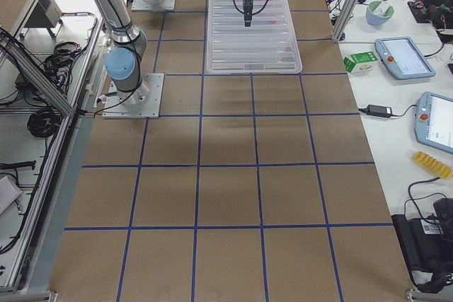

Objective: Place red block in blue tray from box

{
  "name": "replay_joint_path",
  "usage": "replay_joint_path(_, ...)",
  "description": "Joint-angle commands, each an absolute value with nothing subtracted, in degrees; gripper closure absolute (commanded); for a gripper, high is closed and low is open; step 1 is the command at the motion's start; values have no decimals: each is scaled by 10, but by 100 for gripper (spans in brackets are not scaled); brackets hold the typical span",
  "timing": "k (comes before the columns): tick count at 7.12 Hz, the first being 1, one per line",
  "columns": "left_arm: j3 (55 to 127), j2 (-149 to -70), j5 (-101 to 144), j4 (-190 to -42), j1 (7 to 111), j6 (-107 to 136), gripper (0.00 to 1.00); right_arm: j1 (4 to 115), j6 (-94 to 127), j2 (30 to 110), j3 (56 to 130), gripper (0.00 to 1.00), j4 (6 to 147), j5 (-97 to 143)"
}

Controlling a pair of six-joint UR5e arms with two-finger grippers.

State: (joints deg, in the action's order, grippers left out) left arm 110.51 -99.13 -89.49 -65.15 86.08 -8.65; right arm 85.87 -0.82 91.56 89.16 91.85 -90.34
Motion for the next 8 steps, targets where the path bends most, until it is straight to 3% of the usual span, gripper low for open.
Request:
replay_joint_path(1, 1123, -1001, -895, -650, 860, -20, 0, 858, -9, 918, 891, 0, 901, -906)
replay_joint_path(8, 1157, -1041, -895, -587, 863, -20, 2, 858, -11, 918, 888, 0, 904, -904)
